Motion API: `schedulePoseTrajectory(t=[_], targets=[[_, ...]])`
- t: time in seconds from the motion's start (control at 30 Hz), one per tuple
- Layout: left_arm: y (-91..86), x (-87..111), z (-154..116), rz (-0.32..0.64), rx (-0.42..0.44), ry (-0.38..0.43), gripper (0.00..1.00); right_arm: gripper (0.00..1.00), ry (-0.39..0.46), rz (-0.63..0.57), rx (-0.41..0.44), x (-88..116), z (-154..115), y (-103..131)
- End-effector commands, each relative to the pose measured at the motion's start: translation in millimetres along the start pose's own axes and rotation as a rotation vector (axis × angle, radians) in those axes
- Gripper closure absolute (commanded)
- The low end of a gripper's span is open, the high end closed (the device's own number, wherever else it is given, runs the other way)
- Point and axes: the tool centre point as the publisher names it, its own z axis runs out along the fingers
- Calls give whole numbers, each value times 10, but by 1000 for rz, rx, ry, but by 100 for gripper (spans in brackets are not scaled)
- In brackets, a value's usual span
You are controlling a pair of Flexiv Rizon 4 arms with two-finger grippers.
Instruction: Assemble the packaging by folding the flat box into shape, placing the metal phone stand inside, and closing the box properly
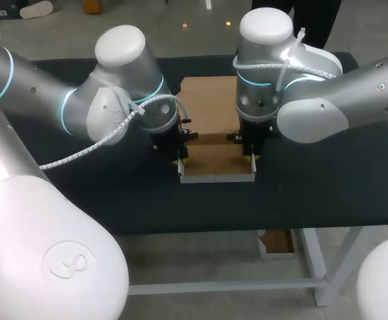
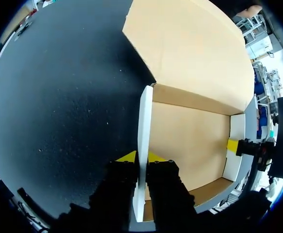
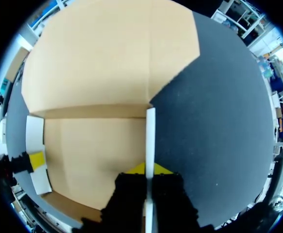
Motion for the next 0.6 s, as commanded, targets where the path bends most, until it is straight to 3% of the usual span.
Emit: schedulePoseTrajectory(t=[0.03, 0.27, 0.37, 0.47, 0.6], targets=[[-11, 89, 104, -5, 8, -348, 87, 100, -2, -2, 5, 55, -1, -6], [-19, 78, 118, -12, 21, -375, 84, 100, -2, -2, 5, 55, -1, -6], [-21, 74, 132, -15, 24, -385, 89, 100, -2, -2, 5, 55, -1, -6], [-21, 70, 138, -19, 30, -396, 100, 100, -2, -2, 5, 55, -1, -6], [-22, 63, 143, -27, 41, -413, 100, 100, -2, -2, 5, 55, -1, -6]])
